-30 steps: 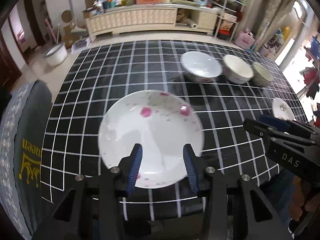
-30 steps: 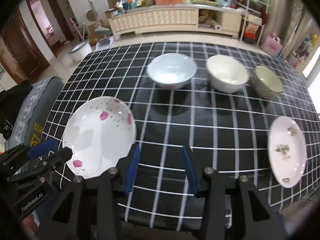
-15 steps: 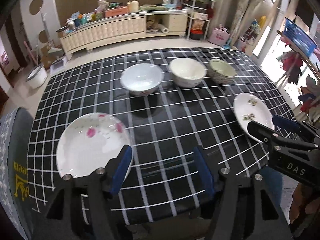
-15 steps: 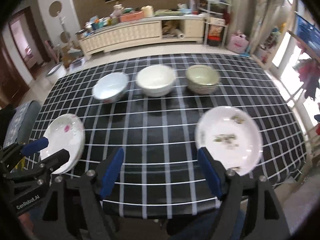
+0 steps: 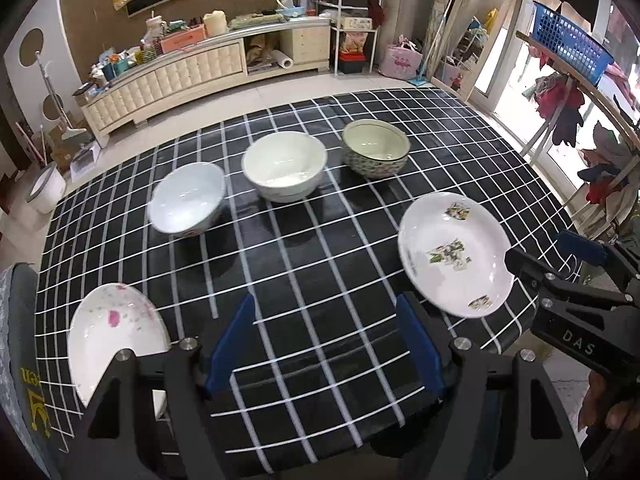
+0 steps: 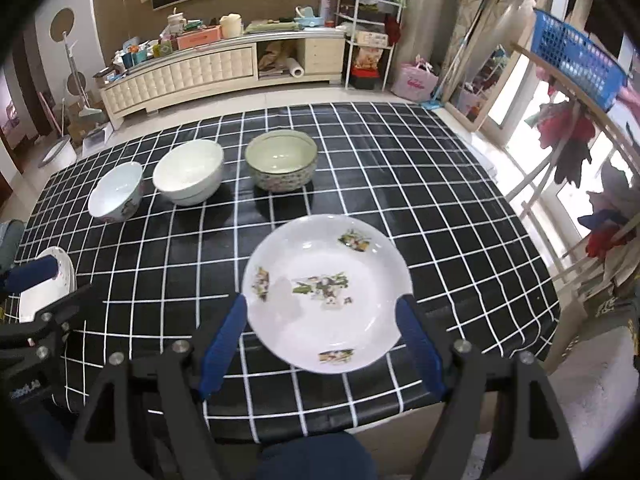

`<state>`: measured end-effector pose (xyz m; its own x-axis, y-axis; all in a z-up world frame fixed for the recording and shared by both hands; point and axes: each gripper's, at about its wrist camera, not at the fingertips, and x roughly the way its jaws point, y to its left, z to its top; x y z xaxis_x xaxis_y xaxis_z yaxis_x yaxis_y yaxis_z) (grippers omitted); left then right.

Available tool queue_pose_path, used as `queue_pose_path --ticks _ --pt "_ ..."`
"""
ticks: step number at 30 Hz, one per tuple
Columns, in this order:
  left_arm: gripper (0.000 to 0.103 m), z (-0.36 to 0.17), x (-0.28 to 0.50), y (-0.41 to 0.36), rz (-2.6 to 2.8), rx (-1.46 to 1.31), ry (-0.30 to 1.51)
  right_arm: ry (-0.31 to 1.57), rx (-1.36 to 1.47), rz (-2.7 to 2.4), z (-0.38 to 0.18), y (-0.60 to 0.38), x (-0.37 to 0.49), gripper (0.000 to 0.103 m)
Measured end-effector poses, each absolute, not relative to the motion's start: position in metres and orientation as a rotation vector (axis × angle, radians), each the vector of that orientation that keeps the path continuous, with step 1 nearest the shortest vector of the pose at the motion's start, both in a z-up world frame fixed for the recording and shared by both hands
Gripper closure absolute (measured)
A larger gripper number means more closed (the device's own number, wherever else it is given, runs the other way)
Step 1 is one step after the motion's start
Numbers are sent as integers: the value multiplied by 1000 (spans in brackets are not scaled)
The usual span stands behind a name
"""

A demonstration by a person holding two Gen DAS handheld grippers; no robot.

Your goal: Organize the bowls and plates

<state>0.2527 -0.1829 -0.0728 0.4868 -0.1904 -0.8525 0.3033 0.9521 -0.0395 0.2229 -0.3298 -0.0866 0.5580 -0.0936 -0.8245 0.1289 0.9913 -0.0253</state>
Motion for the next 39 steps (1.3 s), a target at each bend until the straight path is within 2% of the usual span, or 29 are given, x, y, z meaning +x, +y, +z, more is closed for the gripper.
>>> queue_pose_path --ticks 10,17,33,34,37,39 --pt "32 -101 289 -228 -303 99 1089 1068 100 -156 -116 -387 241 23" --pt "32 -135 307 -263 -323 189 1144 1117 105 -145 -144 -409 256 23" --pt "32 -193 336 -297 -347 238 1240 1192 181 -93 -192 -435 278 24" --pt "33 -196 337 -298 -350 239 1249 1192 184 -94 -193 -436 278 26" --pt "44 -206 342 -301 -354 233 1272 1206 190 -91 -197 -438 278 47" --pt "49 -210 342 -302 -364 221 1287 1215 195 -81 -199 -439 281 53"
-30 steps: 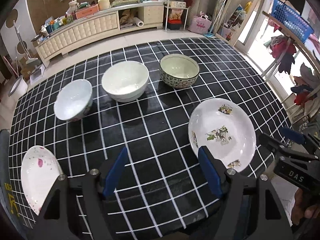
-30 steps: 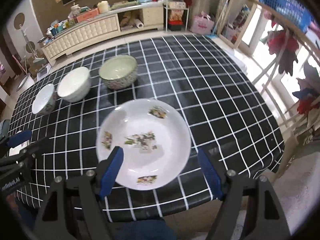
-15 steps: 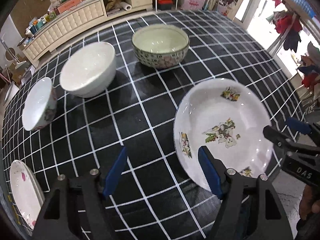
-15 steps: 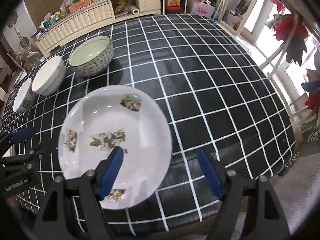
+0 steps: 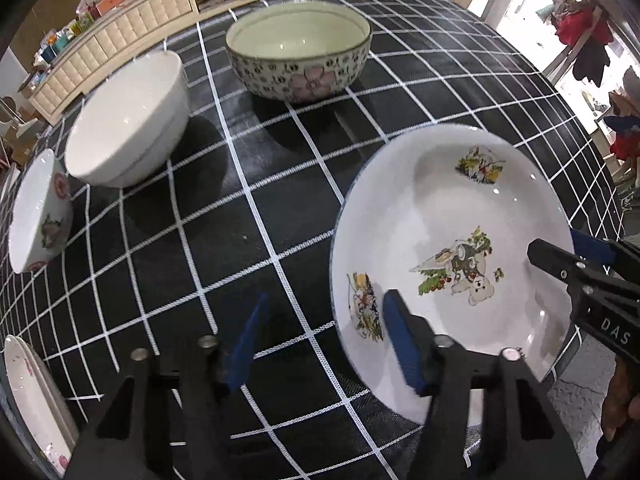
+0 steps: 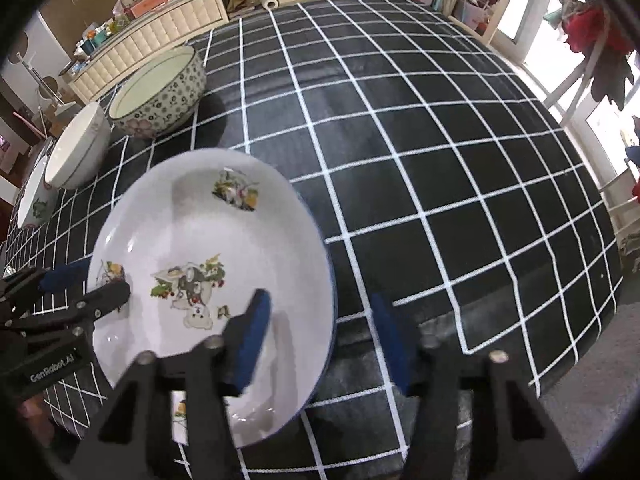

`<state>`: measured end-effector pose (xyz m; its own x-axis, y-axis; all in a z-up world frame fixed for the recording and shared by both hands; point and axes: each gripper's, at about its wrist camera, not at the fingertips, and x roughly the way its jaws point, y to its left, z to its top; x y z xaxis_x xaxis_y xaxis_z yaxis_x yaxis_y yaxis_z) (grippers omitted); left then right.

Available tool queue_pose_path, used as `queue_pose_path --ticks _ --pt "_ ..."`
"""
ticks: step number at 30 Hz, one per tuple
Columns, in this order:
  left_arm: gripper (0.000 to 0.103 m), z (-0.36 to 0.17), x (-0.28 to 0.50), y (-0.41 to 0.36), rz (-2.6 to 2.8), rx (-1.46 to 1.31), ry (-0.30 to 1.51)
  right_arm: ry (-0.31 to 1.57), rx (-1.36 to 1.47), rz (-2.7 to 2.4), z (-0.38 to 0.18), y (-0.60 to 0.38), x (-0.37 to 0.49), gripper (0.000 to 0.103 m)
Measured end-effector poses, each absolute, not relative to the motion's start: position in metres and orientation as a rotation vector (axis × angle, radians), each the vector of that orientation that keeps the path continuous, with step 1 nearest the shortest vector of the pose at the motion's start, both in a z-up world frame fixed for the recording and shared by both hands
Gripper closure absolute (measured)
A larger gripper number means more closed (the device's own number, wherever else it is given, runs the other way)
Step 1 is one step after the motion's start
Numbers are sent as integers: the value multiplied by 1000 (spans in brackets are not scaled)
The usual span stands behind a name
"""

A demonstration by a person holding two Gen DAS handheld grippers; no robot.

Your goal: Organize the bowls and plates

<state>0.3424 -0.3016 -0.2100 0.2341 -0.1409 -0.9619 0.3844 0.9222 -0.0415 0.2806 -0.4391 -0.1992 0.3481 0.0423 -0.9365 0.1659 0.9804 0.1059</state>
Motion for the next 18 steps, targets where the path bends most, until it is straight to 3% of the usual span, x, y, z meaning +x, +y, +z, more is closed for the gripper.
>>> queue_pose_path --ticks 3,7,9,18 --pt "57 -211 341 -306 -394 214 1294 1219 218 -63 -202 -439 279 57" --pt "67 -212 339 -313 -425 213 1296 1207 228 -31 -199 -438 276 70" --pt "74 -213 338 -319 -434 211 1294 1204 233 -35 -200 -439 274 71" --pt "74 -213 339 -332 -435 262 1269 1194 247 -36 -200 -440 275 73"
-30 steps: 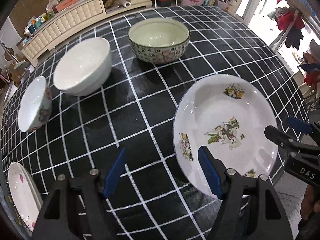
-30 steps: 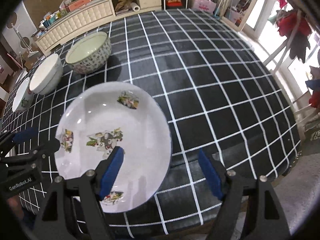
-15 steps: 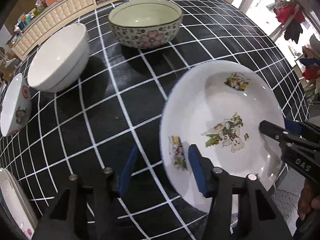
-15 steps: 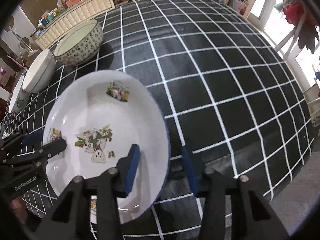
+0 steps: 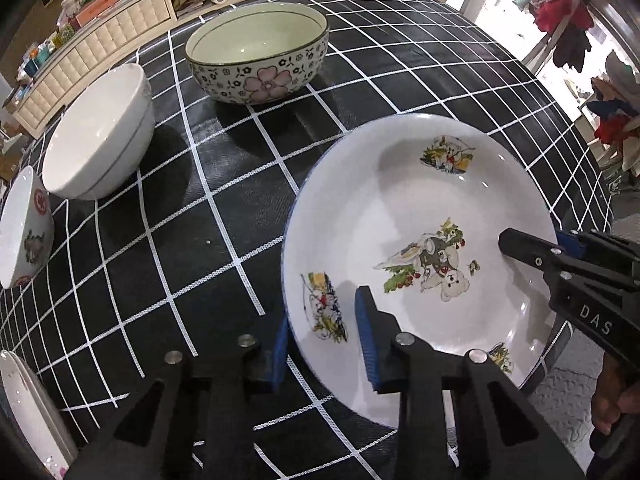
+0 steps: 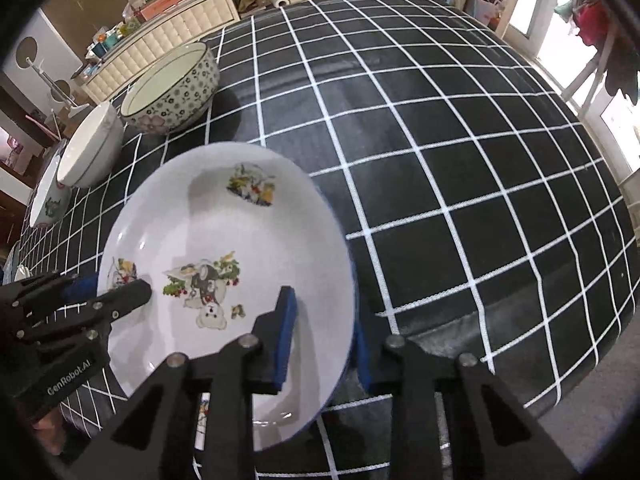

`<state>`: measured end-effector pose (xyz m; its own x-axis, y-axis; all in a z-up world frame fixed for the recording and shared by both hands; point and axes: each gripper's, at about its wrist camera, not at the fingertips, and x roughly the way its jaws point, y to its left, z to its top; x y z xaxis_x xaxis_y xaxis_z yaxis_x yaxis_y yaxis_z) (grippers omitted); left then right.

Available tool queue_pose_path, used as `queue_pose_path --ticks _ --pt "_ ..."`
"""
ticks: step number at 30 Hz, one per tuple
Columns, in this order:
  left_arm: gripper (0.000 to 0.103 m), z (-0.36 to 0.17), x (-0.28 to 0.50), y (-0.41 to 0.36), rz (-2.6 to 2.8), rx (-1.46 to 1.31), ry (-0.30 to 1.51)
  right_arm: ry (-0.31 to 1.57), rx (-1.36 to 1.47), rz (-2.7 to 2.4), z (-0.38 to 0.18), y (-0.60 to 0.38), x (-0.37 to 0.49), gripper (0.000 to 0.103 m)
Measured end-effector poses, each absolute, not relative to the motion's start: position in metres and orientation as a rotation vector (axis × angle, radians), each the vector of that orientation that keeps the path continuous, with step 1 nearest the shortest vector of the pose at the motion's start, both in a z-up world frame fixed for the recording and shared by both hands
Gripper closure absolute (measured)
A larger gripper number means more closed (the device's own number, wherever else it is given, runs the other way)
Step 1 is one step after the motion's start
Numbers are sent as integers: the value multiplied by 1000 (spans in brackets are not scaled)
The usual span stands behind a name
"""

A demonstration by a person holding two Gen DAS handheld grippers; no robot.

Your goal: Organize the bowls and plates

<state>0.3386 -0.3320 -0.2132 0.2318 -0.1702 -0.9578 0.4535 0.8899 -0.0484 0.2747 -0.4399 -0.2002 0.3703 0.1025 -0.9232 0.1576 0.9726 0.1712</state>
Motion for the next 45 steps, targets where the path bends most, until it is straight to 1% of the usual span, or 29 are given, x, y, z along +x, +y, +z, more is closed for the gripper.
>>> queue_pose_path --ticks 7,16,19,25,33,45 --pt "74 -212 329 -320 -431 243 1280 1163 263 -31 -193 -437 270 79" --pt "76 -194 313 -280 -396 198 1260 1141 245 11 -173 -405 264 82" --pt "78 -187 307 -255 -365 162 1241 1147 287 53 -173 -388 260 84" --pt "78 -187 293 -214 -323 145 1255 1154 262 104 -171 -350 255 85" --pt "78 -166 279 -162 -261 95 1219 1122 209 154 -150 -306 260 86" --pt "78 -135 274 -65 -130 15 1170 1087 125 284 -125 -210 280 87"
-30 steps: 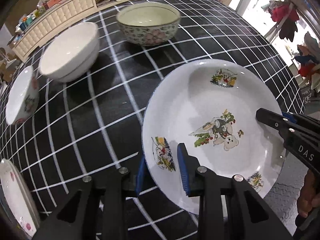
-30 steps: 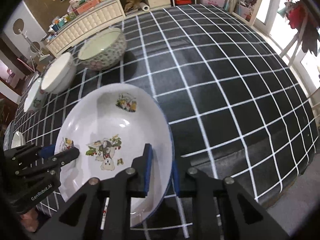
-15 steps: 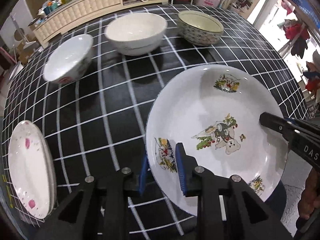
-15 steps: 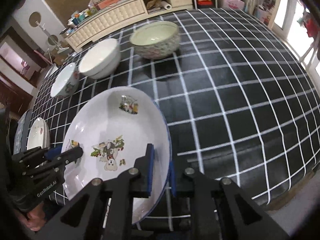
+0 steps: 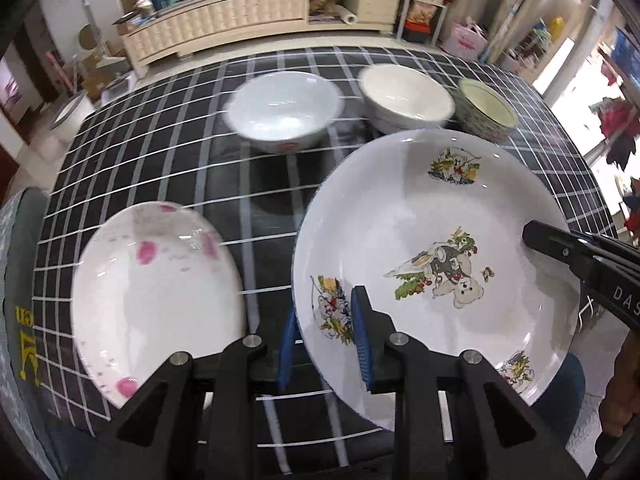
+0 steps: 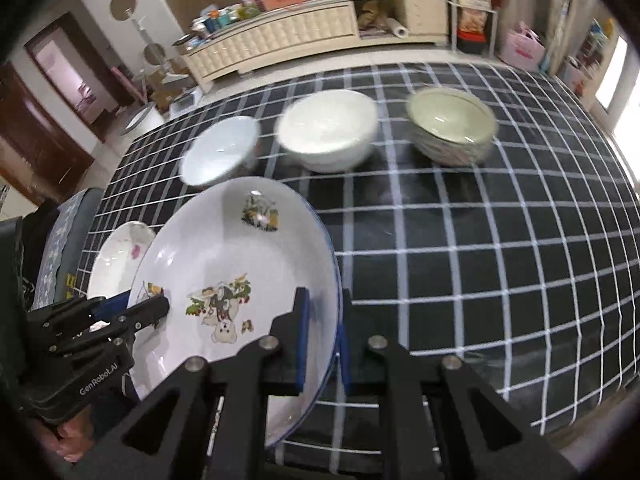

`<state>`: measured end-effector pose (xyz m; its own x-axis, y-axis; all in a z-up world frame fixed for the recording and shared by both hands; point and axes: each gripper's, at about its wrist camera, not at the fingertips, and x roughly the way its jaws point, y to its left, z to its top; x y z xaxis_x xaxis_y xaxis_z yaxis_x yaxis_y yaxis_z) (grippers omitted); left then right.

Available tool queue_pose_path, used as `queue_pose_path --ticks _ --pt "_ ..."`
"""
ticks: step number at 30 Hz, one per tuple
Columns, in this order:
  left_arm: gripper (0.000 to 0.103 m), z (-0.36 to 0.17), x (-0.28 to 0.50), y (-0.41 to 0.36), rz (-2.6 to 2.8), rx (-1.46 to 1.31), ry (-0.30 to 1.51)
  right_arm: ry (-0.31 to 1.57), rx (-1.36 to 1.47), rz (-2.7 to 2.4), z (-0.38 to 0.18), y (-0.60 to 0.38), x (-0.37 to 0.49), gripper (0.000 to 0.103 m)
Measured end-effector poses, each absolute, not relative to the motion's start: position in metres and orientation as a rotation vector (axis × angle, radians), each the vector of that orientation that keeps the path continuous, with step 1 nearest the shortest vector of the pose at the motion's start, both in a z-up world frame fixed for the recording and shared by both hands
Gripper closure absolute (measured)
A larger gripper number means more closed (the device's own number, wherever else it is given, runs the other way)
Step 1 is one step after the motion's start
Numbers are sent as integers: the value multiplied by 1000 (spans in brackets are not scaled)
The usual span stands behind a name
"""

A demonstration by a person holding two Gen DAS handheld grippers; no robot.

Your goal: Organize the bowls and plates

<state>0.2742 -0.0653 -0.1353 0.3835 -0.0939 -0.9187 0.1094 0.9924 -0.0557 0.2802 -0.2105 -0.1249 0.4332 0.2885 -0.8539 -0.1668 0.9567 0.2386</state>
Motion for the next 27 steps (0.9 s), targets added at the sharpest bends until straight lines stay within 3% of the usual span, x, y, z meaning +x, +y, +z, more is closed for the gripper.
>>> queue_pose_path --ticks 17,27 --pt "81 -133 244 60 52 -25 1196 1146 90 484 -145 -96 292 87" --pt "81 -160 238 84 81 -63 1262 1184 71 512 -161 -70 295 88"
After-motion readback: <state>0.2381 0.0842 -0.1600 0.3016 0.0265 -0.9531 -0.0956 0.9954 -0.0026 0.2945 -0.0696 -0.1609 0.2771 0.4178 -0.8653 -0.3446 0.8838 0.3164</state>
